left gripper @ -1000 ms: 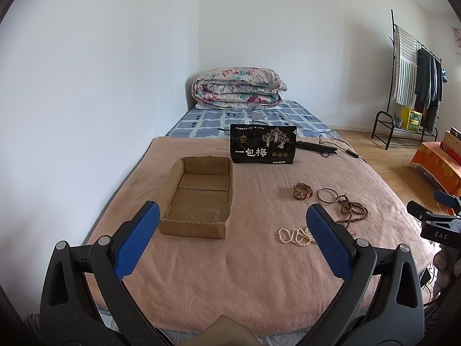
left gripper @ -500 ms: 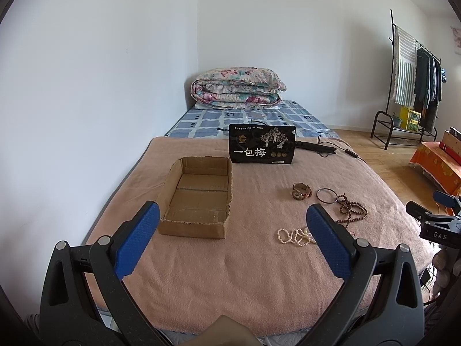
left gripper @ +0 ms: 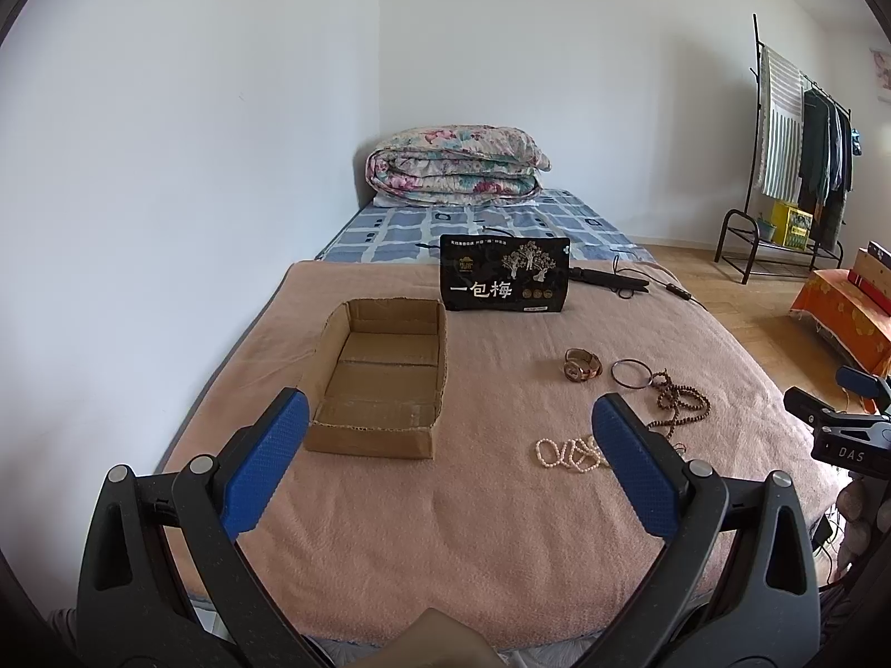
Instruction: Organize jewelry
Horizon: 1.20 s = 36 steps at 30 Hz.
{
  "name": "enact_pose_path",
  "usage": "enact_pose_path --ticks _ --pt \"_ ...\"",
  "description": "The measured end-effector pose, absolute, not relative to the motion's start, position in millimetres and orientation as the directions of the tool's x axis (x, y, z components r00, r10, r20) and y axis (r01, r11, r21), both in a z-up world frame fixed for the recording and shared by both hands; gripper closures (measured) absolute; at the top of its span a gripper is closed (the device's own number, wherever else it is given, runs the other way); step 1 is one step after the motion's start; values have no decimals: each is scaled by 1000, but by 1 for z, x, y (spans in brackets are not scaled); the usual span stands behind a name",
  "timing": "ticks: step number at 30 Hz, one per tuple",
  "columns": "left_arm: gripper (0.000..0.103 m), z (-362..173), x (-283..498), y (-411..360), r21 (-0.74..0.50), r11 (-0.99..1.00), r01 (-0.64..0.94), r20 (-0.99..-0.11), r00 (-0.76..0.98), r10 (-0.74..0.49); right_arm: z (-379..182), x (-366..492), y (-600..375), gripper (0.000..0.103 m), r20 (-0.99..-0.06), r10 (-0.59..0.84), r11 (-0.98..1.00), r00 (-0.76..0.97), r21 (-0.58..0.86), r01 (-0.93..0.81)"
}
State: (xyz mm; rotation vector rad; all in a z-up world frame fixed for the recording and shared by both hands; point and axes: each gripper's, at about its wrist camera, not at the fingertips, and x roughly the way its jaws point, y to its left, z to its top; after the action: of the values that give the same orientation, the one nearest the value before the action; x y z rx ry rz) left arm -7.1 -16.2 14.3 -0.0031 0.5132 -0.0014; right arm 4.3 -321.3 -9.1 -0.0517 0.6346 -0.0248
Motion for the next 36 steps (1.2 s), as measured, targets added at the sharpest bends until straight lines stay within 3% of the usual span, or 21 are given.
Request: enact_pose_path --ticks 25,36 --pt "0 -30 47 -27 -17 989 144 -616 778 -124 -23 27 -353 0 -683 -53 998 729 -12 61" --pt "18 -62 83 -50 -44 967 250 -699 684 -208 -39 51 -365 0 -718 -9 1000 696 15 27"
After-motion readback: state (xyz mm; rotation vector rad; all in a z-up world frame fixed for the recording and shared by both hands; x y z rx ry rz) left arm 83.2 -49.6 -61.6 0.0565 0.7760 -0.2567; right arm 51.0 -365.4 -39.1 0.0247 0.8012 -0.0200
